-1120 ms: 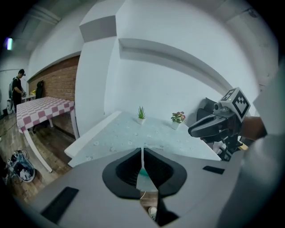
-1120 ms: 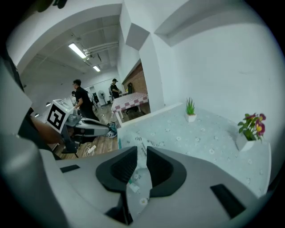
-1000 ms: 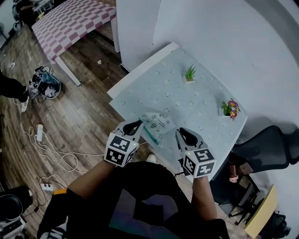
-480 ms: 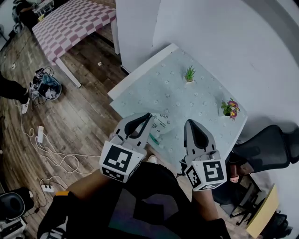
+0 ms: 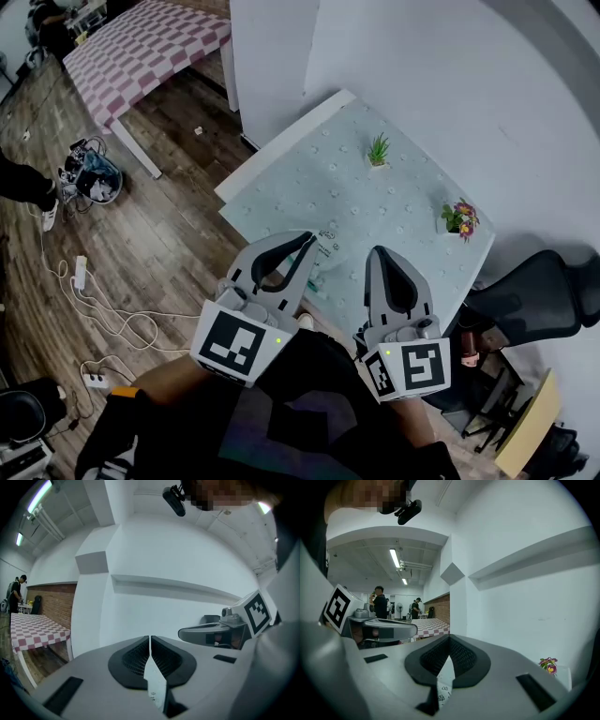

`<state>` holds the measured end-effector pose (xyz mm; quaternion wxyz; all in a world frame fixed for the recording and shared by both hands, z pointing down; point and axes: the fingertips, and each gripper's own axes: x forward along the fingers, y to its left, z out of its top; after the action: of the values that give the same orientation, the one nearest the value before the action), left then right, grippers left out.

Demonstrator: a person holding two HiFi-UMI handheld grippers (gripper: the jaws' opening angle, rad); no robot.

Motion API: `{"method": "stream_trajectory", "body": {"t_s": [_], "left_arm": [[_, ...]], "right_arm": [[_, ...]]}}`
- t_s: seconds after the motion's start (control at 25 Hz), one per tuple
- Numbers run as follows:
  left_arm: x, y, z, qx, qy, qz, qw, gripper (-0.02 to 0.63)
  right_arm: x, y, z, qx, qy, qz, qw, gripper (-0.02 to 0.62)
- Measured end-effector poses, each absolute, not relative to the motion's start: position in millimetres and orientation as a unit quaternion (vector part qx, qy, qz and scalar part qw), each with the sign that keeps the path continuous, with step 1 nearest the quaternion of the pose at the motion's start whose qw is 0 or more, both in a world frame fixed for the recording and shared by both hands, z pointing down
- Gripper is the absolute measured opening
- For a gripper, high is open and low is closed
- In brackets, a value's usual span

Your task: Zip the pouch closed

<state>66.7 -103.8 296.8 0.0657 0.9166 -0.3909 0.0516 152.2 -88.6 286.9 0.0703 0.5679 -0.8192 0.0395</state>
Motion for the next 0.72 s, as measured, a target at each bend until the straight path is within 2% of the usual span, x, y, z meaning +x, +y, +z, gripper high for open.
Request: {"method": "stream_trajectory", "body": {"t_s": [0.72], "left_arm": [[77.4,-97.4,309.6,0.920,-0.381,0.066,0.065,0.017]], "right_arm": [[147.1,-83.5,304.1,0.584,-0.807,0.059,0.067,0.014]]}}
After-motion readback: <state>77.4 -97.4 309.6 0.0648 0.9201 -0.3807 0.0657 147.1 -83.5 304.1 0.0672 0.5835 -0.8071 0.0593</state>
